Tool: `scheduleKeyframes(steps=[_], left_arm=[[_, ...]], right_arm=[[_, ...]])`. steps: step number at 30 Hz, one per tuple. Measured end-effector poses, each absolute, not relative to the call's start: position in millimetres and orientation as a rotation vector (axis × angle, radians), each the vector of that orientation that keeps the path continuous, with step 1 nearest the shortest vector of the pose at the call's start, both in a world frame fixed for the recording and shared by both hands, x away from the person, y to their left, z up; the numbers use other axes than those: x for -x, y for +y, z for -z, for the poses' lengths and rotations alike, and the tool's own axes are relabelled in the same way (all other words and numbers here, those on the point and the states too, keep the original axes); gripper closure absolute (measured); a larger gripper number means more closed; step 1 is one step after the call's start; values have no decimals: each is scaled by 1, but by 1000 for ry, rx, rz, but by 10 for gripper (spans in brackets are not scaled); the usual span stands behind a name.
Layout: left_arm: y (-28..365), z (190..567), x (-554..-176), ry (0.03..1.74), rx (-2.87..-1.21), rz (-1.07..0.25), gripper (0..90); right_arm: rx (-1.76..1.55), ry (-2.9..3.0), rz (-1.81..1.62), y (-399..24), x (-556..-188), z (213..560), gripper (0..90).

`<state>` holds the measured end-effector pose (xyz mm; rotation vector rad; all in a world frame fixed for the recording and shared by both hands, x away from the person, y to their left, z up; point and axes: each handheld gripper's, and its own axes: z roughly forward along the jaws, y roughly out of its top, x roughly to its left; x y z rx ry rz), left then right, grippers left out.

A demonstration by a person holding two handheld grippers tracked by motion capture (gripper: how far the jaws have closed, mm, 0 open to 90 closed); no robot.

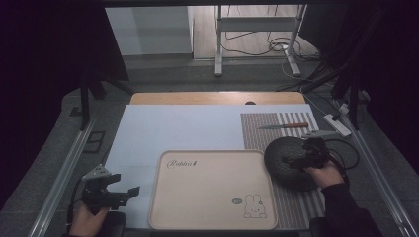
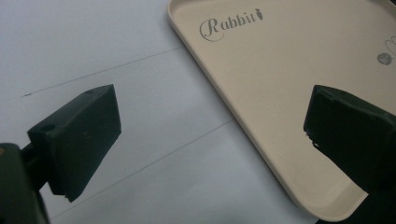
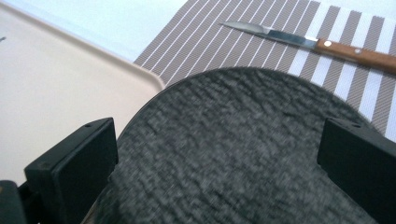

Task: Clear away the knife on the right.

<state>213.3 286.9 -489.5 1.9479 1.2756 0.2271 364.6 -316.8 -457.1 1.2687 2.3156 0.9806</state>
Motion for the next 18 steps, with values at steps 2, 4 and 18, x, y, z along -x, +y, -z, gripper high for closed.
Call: scheduleKeyframes(steps=[2, 4, 18], left_arm=[[287, 489, -213, 1277, -1948, -226, 40], [287, 490, -213, 1278, -1946, -226, 40], [288, 490, -213, 1281, -1939, -223, 38]], right_arm=[[-1269, 2313, -972, -316, -371, 457, 0], [-1269, 2314, -952, -316, -377, 458, 0], [-1349, 2290, -940, -321, -413, 464, 0]])
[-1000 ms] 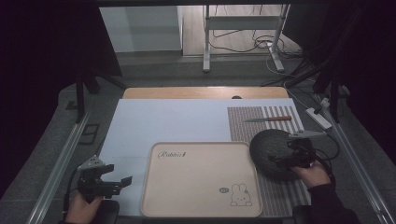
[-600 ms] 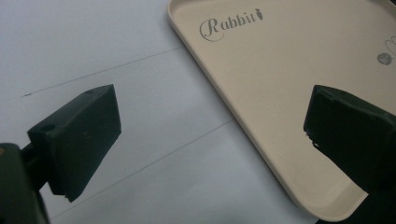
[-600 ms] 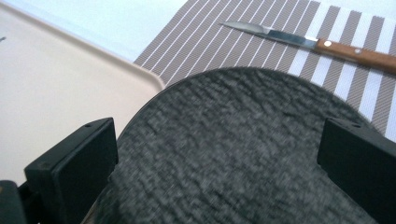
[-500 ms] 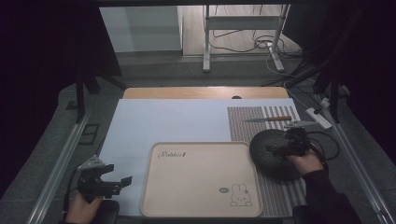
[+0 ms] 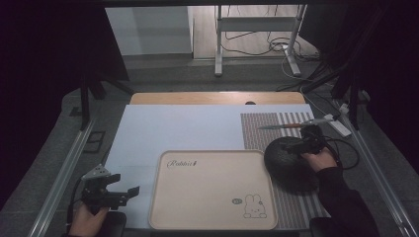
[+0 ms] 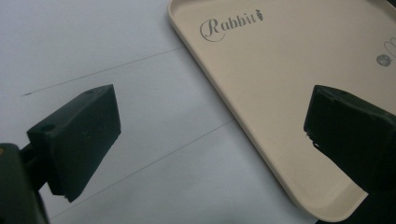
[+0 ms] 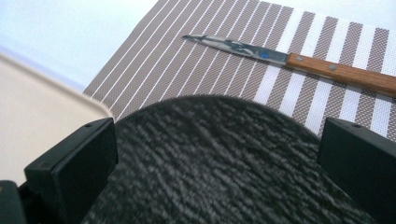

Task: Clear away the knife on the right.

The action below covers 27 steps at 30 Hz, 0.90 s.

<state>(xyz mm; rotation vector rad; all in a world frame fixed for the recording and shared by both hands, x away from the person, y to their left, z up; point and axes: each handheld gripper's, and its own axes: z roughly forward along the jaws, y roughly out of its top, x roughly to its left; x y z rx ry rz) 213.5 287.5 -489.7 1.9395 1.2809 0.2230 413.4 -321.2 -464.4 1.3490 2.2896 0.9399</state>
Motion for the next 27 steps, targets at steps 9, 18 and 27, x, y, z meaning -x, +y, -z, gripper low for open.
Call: scheduleKeyframes(steps=[9, 18, 27], left_arm=[[288, 490, -214, 1278, -1938, -222, 38], [288, 490, -213, 1279, -1937, -220, 38], [288, 490, -214, 1279, -1937, -220, 38]], right_arm=[[-1423, 2250, -927, -324, -438, 466, 0], [-1443, 2247, -854, -323, -461, 471, 0], [-1518, 2213, -800, -330, -482, 476, 0]])
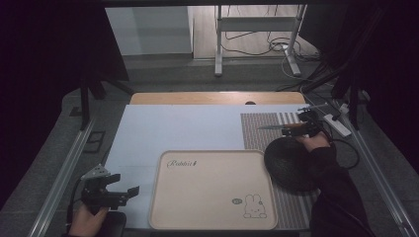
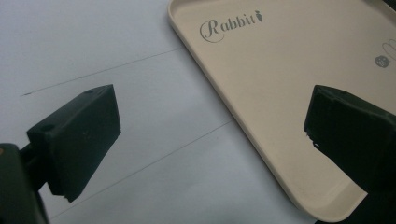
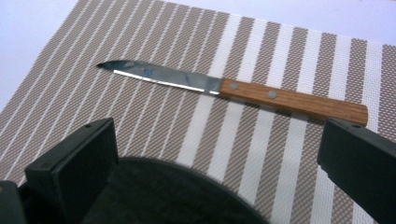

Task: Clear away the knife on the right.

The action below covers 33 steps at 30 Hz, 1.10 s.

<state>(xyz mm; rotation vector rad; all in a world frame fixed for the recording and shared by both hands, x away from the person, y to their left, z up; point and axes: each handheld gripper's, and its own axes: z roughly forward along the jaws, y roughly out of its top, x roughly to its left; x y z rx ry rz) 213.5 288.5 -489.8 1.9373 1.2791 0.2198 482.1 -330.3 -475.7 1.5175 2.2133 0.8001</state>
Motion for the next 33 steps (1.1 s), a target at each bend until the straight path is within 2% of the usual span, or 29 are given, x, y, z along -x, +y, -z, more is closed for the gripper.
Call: scheduleKeyframes(steps=[12, 18, 26, 31, 33], left_arm=[[288, 490, -214, 1280, -1938, -219, 38], [288, 490, -214, 1280, -1938, -219, 38], [288, 490, -214, 1282, -1938, -218, 38], [288, 490, -214, 1282, -1938, -217, 39], [288, 490, -214, 1283, -1938, -217, 39]], right_arm=[[-1556, 2192, -732, -334, -508, 485, 17], [-1550, 2193, -731, -337, -515, 485, 235], [-1551, 2219, -739, -349, -522, 486, 689], [-1565, 2229, -764, -355, -527, 486, 893], [-1557, 2224, -754, -356, -530, 486, 897]])
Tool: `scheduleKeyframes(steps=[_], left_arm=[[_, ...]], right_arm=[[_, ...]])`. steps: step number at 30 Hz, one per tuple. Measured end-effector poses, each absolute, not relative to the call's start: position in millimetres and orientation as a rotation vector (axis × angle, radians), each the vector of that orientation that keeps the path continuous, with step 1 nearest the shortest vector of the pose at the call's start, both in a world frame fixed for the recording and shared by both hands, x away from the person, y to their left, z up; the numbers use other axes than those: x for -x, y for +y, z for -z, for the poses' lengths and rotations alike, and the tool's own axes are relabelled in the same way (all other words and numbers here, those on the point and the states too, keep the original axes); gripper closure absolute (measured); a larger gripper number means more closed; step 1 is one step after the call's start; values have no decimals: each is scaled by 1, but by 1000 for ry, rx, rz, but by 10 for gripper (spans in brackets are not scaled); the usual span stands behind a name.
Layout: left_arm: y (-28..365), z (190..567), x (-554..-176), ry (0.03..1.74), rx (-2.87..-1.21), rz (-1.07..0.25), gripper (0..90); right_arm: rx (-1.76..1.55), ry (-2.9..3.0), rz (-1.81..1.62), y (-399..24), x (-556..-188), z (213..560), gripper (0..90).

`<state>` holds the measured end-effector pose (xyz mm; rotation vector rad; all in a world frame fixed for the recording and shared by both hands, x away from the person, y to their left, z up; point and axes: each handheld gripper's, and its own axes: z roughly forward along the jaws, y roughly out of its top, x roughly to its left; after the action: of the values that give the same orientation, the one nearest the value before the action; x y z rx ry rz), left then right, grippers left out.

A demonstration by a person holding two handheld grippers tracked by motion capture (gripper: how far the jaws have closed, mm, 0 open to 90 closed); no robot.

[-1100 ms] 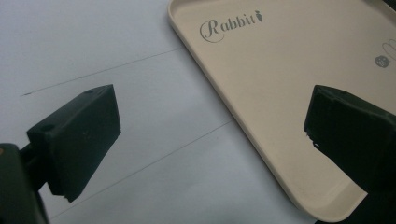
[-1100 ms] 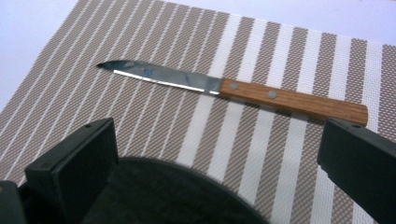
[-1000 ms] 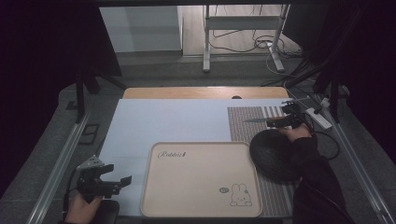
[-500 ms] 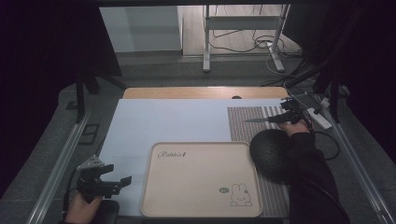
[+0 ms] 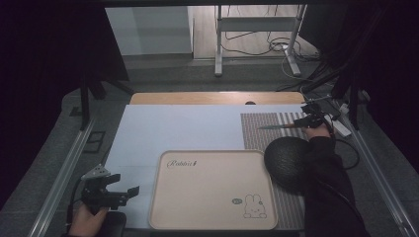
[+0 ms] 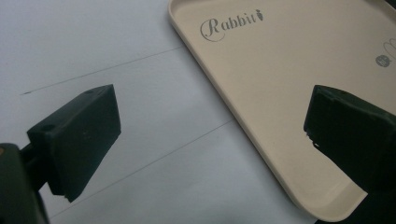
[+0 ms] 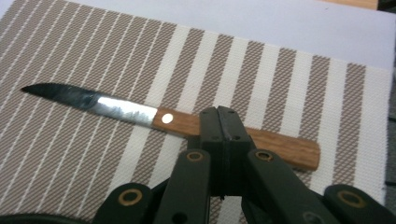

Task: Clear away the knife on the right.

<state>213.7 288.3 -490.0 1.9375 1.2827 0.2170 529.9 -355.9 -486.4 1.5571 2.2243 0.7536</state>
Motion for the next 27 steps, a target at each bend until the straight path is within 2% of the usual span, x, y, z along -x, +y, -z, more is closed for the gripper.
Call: scheduleKeyframes(steps=[14, 27], left_arm=[[289, 490, -213, 1286, -1937, -218, 40], [288, 490, -213, 1283, -1944, -225, 41]], right_arm=[[-1557, 2178, -658, -358, -552, 496, 897], [-1536, 2269, -611, -366, -536, 497, 897]])
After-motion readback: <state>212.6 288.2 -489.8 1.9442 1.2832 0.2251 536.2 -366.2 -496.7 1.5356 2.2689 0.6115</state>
